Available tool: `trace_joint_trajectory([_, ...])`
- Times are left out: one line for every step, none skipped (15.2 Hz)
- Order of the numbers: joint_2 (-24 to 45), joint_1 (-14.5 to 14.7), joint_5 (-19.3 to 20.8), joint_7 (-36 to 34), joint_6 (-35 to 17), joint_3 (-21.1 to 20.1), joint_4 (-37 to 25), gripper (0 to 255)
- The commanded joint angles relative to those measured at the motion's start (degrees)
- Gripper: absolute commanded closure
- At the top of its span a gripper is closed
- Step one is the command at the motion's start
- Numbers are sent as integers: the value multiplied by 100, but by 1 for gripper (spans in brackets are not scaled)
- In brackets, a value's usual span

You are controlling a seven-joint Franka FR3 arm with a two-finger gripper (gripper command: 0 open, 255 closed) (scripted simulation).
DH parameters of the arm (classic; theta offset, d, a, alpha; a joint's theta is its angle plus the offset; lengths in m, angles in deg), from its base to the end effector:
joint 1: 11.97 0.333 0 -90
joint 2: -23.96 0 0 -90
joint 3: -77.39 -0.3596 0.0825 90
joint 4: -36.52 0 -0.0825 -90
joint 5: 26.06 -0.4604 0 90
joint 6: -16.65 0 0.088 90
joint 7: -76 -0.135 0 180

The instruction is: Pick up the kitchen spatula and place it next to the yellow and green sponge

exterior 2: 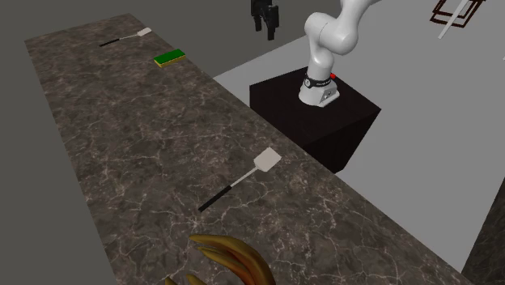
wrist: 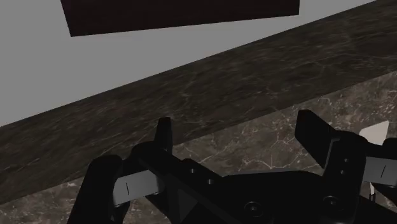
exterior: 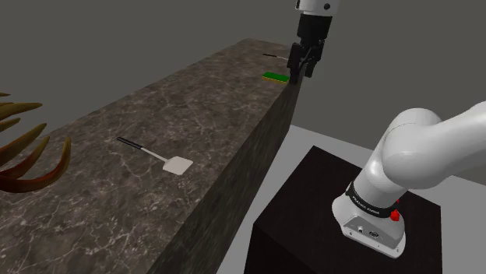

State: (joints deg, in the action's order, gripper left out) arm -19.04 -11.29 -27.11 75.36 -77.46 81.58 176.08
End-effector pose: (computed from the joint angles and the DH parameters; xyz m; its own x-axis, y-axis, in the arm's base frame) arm 0.3637 -0.0233 0.5424 0.9976 -0.0519 -0.0449 -0.0548 -0.9962 -0.0675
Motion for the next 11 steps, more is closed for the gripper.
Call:
trace_joint_trajectory([0, 0, 0, 0, 0, 0, 0, 0])
trace_joint_trajectory([133, 56, -54, -59, -148, -79, -5, 0])
trace_joint_trajectory([271, 111, -106, -116, -295, -157, -16, 0])
trace_joint_trajectory([414, 164, -154, -173, -440, -234, -35, 0])
trace_joint_trajectory([563, 215, -199, -228, -583, -312, -61, 0])
trace_joint_trajectory([715, 265, -240, -283, -724, -388, -93, 0])
trace_joint_trajectory([872, 314, -278, -338, -862, -464, -133, 0])
trace_joint_trajectory([1033, 361, -311, -393, -997, -539, -180, 0])
trace_joint_trajectory([1198, 406, -341, -448, -1129, -613, -233, 0])
trace_joint_trajectory([1366, 448, -365, -503, -1258, -688, -294, 0])
trace_joint_trajectory([1537, 489, -386, -558, -1382, -761, -361, 0])
